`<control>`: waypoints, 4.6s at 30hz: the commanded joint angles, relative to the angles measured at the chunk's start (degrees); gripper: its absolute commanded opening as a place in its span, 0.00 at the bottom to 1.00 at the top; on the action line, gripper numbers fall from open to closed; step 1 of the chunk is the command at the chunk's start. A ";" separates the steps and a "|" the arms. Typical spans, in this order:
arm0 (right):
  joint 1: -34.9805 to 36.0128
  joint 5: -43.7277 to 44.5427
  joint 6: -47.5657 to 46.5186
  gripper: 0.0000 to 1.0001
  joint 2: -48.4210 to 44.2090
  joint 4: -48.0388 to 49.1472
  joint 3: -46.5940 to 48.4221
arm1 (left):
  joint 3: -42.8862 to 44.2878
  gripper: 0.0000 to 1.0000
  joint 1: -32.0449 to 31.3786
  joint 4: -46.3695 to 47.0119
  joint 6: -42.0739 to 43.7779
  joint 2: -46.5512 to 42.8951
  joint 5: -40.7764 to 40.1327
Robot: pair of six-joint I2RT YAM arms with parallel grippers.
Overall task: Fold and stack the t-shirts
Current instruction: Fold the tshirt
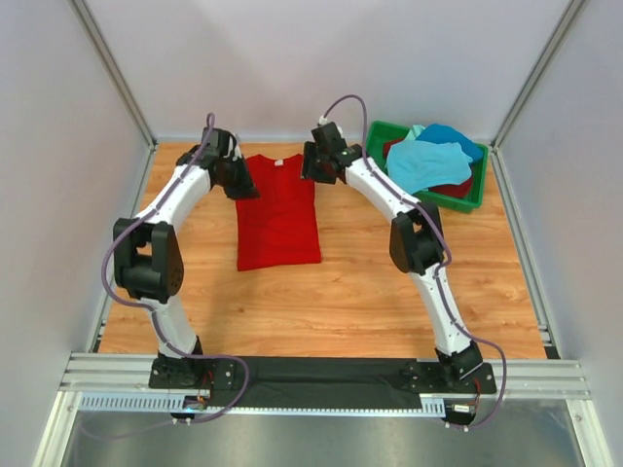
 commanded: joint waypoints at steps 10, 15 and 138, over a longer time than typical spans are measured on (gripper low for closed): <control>2.02 -37.40 6.69 0.21 -8.33 14.44 -16.95 | -11.74 0.06 0.64 13.98 -2.47 3.88 13.86; 1.76 -41.19 9.68 0.18 -6.14 20.43 -20.92 | -11.30 0.05 1.34 16.79 -3.97 8.55 15.45; 9.85 -54.82 1.42 0.00 -21.69 16.47 -60.46 | -46.72 0.00 -3.40 4.68 -7.05 -12.46 16.88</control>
